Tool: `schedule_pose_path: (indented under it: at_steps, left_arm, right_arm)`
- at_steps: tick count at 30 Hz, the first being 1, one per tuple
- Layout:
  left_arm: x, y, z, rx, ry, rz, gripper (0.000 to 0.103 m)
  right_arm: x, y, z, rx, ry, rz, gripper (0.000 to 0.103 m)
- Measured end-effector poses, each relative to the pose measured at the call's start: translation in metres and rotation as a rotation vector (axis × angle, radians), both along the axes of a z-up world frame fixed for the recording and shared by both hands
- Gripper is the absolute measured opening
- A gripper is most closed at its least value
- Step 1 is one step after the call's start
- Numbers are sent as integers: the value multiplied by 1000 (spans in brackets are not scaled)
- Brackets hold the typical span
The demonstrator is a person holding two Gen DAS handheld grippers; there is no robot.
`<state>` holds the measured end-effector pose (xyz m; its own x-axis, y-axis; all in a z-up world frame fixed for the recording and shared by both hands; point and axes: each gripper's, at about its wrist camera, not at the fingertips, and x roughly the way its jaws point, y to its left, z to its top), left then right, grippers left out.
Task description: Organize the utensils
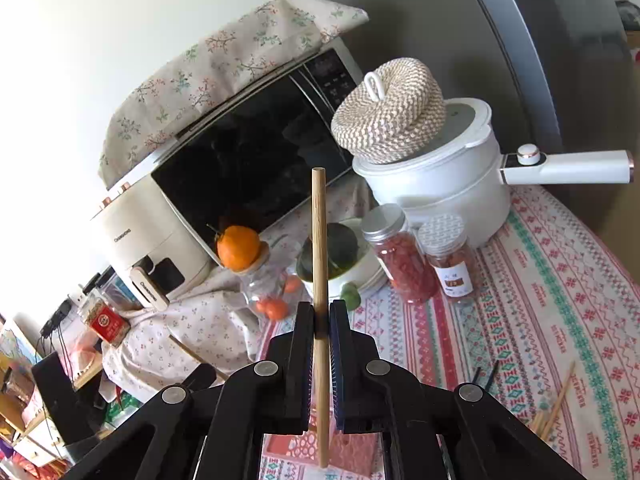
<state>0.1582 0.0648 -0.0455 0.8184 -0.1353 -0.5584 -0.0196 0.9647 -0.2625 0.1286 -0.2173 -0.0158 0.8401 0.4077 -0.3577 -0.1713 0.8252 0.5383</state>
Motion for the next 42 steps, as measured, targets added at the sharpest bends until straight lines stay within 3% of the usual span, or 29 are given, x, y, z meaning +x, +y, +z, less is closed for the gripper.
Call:
schedule_pose_path:
  at_steps: [7, 12, 18, 26, 29, 30, 33, 38, 42]
  left_arm:
    - [-22, 16, -8, 74, 42, -24, 98]
    - [-29, 27, -18, 92, 74, -33, 102]
    - [-30, 32, -32, 92, 132, -58, 103]
    - [-34, 23, -37, 138, 141, -95, 103]
    - [-36, 16, -38, 146, 154, -132, 103]
    - [-38, 13, -39, 150, 158, -147, 103]
    - [-44, 3, -41, 155, 182, -197, 103]
    - [-57, -18, -45, 213, 219, -275, 103]
    - [-64, -35, -49, 241, 268, -325, 103]
  right_arm:
    - [1, 15, 3, 19, -49, -24, 6]
    - [2, 22, 7, -8, -87, -54, 6]
    - [29, 45, -18, -105, 15, -34, 6]
    - [48, 62, -47, -160, 113, 4, 8]
    - [46, 60, -46, -139, 116, 22, 21]
    - [44, 58, -43, -130, 112, 32, 37]
    - [32, 48, -32, -110, 87, 43, 65]
    - [7, 21, -23, -134, 98, 44, 85]
    - [-12, -2, -28, -229, 140, 7, 90]
